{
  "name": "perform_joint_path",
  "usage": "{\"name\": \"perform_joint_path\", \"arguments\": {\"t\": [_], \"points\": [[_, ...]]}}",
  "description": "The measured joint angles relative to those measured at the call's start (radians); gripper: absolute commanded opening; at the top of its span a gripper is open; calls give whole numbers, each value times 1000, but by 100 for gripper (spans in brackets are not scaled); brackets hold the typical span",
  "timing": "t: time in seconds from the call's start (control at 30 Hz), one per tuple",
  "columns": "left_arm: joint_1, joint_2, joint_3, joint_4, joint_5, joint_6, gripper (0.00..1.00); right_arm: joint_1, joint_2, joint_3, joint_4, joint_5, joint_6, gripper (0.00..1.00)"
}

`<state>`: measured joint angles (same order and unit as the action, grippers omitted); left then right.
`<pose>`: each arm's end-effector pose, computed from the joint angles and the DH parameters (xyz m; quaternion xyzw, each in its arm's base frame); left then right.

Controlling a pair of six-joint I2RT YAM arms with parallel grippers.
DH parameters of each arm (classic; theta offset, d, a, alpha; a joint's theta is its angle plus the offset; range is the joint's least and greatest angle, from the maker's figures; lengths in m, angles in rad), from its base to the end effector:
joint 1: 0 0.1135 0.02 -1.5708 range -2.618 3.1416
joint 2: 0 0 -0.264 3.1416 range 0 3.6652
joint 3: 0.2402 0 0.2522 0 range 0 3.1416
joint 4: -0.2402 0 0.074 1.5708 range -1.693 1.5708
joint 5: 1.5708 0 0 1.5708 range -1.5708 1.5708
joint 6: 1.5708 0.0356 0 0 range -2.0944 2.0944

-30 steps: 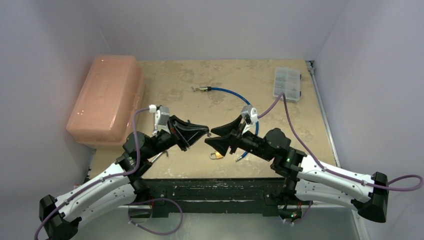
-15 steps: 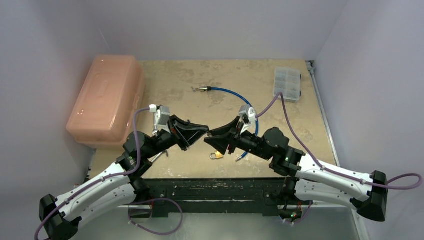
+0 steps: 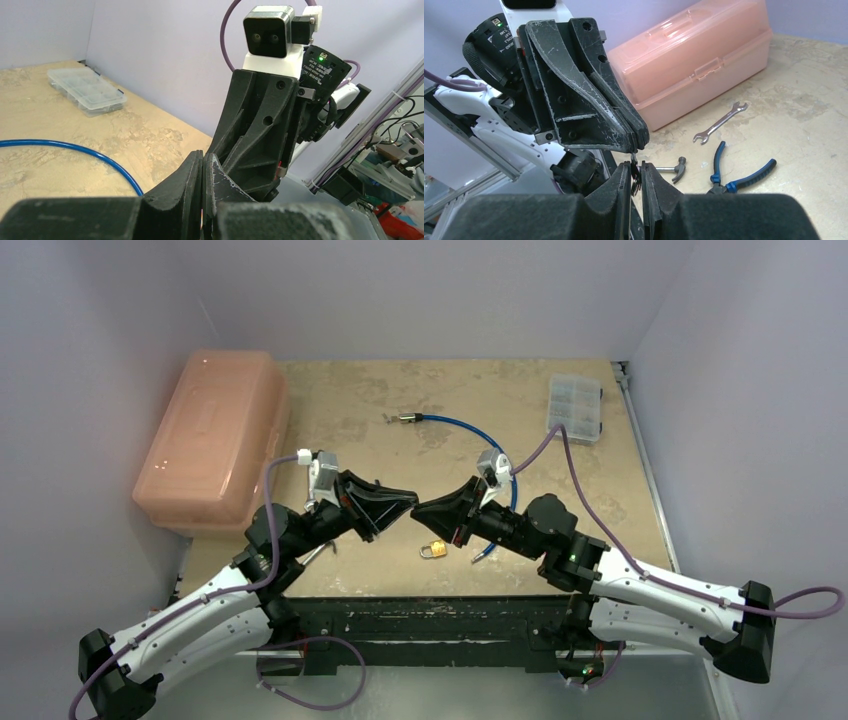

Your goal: Unlock with the key

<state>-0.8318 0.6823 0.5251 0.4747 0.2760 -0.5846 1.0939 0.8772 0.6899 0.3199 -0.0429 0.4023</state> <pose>0.1068 -0.1317 0.3347 0.1822 0.5627 -0.5831 0.5569 0.0958 0.1888 0.3443 -0.2384 0.6141 0.5221 0.5418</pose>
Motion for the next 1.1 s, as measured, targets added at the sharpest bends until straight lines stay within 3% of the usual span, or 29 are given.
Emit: {"name": "perform_joint_path", "arguments": {"t": [0.17,0.37,0.43,0.93,1.1], "points": [[0,-3,0,0,0,-2,0,0,-1,0,0,0,0,6],[-1,-10,-2,2,0,-8,0,0,-9,0,1,-1,0,5],[-2,-15,-9,10,-1,-9,0,0,-12,0,-1,-3,0,0],[-8,-61,-60,41,-1,-43,0,0,-39,0,-30,-51,1,0],[-10,-85,-73,32,-1,-49,22,0,-47,0,-47,-54,1,0]]}}
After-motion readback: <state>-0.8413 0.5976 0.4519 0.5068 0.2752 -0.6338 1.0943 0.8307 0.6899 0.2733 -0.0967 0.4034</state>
